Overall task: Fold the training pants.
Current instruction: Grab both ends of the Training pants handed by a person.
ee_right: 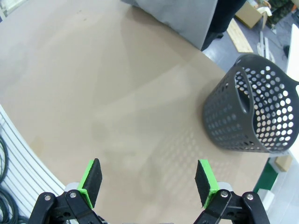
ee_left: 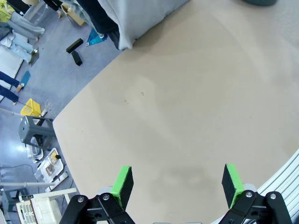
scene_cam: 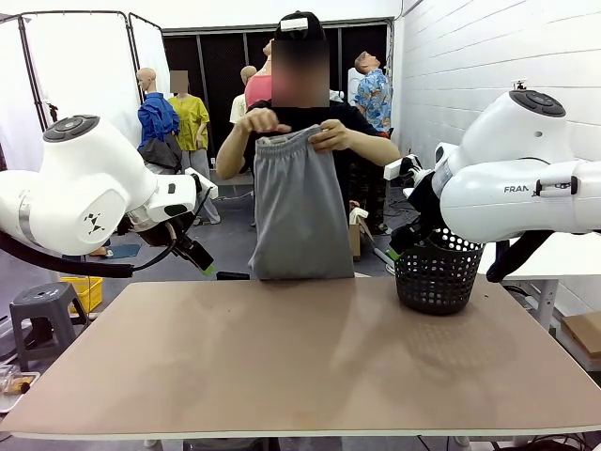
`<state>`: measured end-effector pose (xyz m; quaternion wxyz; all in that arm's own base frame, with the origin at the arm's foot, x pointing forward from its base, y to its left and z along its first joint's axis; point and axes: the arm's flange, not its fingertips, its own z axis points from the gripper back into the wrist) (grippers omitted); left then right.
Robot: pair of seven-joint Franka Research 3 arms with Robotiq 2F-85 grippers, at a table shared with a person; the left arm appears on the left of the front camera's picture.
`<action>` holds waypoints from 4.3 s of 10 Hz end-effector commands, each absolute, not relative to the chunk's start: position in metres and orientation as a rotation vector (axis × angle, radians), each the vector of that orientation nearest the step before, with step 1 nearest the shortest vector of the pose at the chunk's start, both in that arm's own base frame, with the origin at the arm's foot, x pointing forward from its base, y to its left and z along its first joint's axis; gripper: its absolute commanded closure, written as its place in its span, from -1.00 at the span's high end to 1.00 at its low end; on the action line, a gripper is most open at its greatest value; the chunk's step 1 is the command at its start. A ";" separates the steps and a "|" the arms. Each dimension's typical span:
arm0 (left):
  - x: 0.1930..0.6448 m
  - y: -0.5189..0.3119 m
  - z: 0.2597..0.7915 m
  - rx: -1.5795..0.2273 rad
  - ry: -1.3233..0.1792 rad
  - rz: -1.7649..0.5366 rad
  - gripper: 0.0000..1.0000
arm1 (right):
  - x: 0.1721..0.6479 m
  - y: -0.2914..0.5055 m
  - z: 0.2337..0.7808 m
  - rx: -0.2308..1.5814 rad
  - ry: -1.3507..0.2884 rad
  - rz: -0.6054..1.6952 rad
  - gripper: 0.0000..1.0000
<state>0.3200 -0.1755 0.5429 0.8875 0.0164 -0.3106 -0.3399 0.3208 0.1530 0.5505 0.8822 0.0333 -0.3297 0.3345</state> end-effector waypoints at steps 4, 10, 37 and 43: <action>0.320 -0.175 0.542 0.032 -0.644 -0.714 1.00 | 0.322 0.153 0.549 0.067 -0.682 0.699 1.00; 0.320 -0.175 0.542 0.032 -0.644 -0.714 1.00 | 0.322 0.153 0.549 0.067 -0.682 0.699 1.00; 0.320 -0.175 0.542 0.032 -0.644 -0.714 1.00 | 0.322 0.153 0.549 0.067 -0.682 0.699 1.00; 0.320 -0.175 0.542 0.032 -0.644 -0.714 1.00 | 0.322 0.153 0.549 0.067 -0.682 0.699 1.00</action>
